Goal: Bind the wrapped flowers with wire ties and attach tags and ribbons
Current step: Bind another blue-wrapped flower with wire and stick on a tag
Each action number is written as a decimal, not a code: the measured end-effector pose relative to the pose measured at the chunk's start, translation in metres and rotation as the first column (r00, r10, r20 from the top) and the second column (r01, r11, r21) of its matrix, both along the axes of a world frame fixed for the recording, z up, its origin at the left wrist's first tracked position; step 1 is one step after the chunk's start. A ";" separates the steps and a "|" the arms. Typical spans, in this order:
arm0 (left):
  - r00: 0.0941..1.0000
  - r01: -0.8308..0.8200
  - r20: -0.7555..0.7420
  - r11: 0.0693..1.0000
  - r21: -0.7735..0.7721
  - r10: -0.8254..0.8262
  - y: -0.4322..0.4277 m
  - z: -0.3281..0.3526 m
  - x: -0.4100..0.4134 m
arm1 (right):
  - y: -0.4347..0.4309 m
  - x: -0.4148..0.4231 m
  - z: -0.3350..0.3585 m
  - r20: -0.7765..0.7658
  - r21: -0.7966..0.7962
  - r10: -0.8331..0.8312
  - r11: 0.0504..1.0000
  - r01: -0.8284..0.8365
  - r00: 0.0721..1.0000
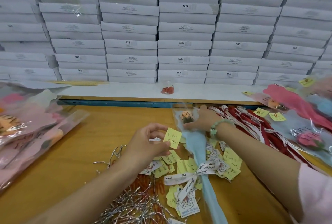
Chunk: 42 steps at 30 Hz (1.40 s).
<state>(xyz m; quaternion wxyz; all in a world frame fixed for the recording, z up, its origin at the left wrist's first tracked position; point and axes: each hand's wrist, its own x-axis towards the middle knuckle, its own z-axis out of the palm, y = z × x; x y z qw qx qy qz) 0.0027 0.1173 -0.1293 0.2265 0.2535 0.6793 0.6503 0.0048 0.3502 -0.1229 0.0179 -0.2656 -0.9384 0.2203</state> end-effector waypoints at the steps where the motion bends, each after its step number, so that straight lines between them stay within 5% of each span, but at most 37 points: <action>1: 1.000 -0.012 0.000 1.000 -0.004 0.012 0.000 0.000 -0.001 | 0.001 -0.001 0.001 0.006 -0.018 -0.010 1.000 0.010 1.000; 7: 0.997 -0.080 -0.001 0.997 -0.014 0.080 -0.001 -0.003 -0.005 | -0.003 0.006 0.013 -0.042 -0.246 -0.023 0.969 0.012 0.999; 13: 0.993 -0.107 -0.040 0.994 0.025 0.108 -0.004 0.012 -0.015 | -0.015 0.035 0.029 -0.290 -0.694 -0.084 0.705 -0.149 0.953; 20: 0.984 -0.166 -0.026 0.968 0.191 0.174 0.009 0.040 -0.045 | -0.048 0.066 0.025 -0.297 -0.814 0.022 0.518 -0.265 0.955; 24: 0.967 -0.254 0.025 0.955 0.154 0.254 0.024 0.033 -0.059 | -0.064 0.076 0.019 -0.297 -0.872 0.049 0.393 -0.292 0.954; 28: 0.972 -0.233 0.057 0.967 0.101 0.228 0.028 0.020 -0.062 | -0.069 0.078 0.010 -0.273 -0.852 0.066 0.447 -0.273 0.960; 34: 0.935 -0.313 -0.167 0.949 0.025 0.313 0.026 0.017 -0.065 | -0.068 0.080 0.011 -0.146 -0.842 0.198 0.489 -0.227 0.969; 42: 0.899 -0.403 -0.166 0.914 0.049 0.406 0.027 0.007 -0.072 | -0.075 0.084 0.009 -0.186 -0.822 0.371 0.449 -0.351 0.910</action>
